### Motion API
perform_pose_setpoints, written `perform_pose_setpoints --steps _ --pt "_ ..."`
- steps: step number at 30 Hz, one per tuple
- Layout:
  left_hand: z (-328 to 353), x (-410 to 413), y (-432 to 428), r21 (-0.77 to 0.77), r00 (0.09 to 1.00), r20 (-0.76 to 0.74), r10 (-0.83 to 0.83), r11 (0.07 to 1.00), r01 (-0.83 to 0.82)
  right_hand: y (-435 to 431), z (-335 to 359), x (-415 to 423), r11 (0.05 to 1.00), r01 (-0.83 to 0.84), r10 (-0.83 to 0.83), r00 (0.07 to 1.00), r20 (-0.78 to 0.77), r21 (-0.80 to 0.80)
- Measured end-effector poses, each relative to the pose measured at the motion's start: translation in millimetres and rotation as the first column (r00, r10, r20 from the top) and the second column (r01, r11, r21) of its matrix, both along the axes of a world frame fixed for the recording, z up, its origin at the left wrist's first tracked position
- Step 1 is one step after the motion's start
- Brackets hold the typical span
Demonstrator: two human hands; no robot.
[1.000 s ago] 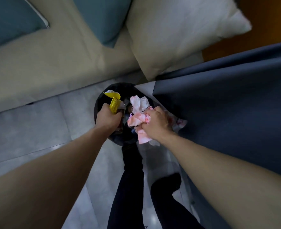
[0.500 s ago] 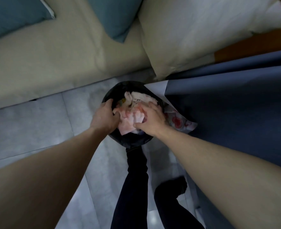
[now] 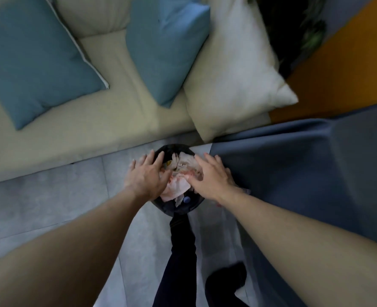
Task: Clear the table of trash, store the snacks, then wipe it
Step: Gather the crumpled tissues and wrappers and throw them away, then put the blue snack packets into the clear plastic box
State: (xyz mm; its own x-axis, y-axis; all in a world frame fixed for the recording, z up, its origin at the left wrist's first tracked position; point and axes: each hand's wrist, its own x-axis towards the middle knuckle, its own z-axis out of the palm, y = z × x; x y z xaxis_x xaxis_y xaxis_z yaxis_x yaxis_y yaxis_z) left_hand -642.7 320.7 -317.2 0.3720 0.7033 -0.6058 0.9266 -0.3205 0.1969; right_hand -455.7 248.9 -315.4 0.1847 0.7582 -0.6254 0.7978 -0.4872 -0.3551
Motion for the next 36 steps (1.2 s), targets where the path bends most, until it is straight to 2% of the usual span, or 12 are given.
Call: perform_pose_setpoints --steps 5,13,15,20,24,31,36 --pt "82.5 18.1 -0.2 0.093 1.000 0.016 -0.006 0.996 0.005 -0.1 81.6 13.6 0.997 -0.035 0.034 0.999 0.013 0.073" --pt "220.3 64.6 -15.0 0.255 0.993 0.071 -0.096 0.964 0.075 -23.5 221.4 56.2 0.959 -0.062 0.028 0.992 0.124 0.276" --pt "237.2 74.3 -11.6 0.276 0.992 0.081 -0.092 0.959 0.066 -23.8 237.1 62.4 0.954 -0.061 0.023 0.991 0.133 0.292" --pt "306.4 118.4 -36.7 0.383 0.970 0.147 -0.193 0.915 0.124 -68.3 300.5 98.4 0.926 0.002 -0.071 0.983 0.168 0.377" --pt "341.8 153.9 -65.8 0.402 0.943 0.182 -0.278 0.896 0.187 -112.2 331.8 125.8 0.913 0.074 -0.150 0.975 0.162 0.402" --pt "379.1 233.2 -127.4 0.422 0.862 0.207 -0.462 0.837 0.348 -201.2 367.6 180.6 0.884 0.243 -0.327 0.932 0.156 0.399" --pt "394.6 293.7 -180.3 0.435 0.796 0.179 -0.579 0.772 0.464 -275.5 384.0 219.0 0.827 0.358 -0.470 0.863 0.185 0.433"
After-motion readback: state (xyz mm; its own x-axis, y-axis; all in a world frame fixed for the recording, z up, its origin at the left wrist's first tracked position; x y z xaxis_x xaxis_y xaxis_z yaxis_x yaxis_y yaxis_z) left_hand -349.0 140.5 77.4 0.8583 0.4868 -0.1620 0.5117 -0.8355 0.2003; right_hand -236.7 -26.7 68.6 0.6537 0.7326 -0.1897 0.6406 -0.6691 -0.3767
